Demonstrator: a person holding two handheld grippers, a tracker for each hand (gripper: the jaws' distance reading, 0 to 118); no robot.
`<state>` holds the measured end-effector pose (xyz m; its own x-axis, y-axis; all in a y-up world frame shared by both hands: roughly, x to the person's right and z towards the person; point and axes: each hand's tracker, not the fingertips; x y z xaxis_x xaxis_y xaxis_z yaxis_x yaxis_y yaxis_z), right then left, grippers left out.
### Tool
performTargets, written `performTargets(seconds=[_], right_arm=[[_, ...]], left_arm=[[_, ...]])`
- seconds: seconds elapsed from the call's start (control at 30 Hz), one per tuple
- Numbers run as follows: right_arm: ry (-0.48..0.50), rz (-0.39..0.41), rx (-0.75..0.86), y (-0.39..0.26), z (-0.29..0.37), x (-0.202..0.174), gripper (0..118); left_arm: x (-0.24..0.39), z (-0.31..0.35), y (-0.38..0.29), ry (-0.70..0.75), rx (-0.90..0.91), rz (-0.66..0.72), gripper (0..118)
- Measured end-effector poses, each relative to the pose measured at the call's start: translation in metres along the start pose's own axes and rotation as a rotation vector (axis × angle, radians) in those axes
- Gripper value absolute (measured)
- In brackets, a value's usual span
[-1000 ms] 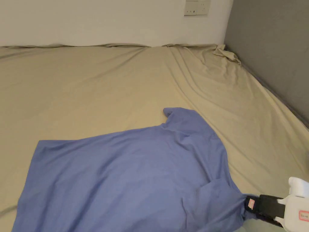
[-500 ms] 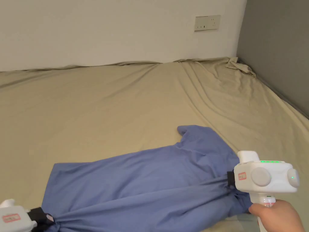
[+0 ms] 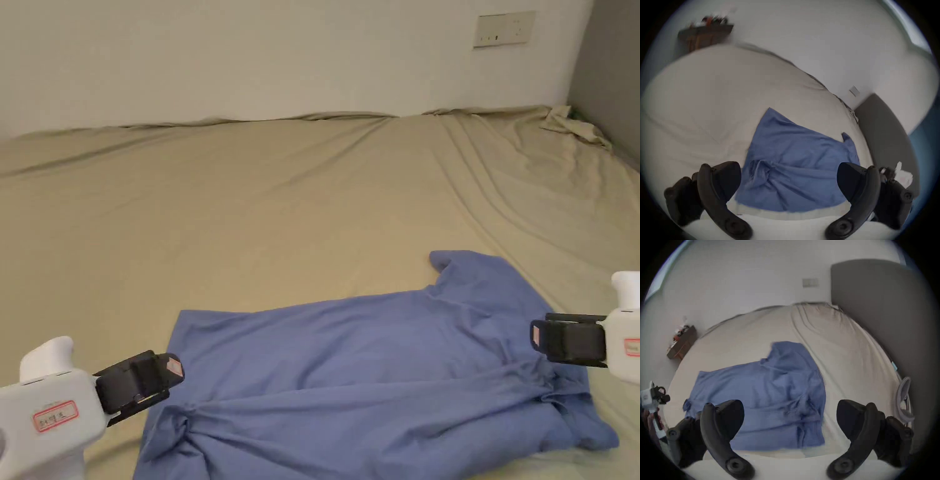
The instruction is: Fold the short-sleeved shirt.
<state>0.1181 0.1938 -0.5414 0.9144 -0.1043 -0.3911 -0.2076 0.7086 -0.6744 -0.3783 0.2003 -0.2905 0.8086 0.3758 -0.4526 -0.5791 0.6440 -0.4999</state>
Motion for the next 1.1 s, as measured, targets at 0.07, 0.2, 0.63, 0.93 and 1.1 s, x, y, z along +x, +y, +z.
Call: performTargets(seconds=[0.07,0.2,0.63,0.93,1.1], right_arm=[[-0.009,0.019,0.001,-0.03,0.028,-0.015,103],[0.005,0.012,0.012,-0.097,0.058,-0.045,5],[0.069,0.068,0.004,-0.115,0.074,-0.059,5],[-0.048,0.03,-0.043,-0.084,0.014,-0.013,5],[-0.055,-0.052,-0.257,-0.061,-0.061,0.028,109]], left_arm=[[0.003,0.009,-0.028,0.084,-0.058,-0.091,118],[0.001,0.014,-0.09,0.133,-0.154,-0.096,17],[-0.011,-0.11,-0.094,0.438,-0.155,-0.346,118],[0.032,-0.102,-0.108,0.385,-0.267,-0.492,3],[-0.021,-0.11,-0.086,0.308,-0.239,-0.306,3]])
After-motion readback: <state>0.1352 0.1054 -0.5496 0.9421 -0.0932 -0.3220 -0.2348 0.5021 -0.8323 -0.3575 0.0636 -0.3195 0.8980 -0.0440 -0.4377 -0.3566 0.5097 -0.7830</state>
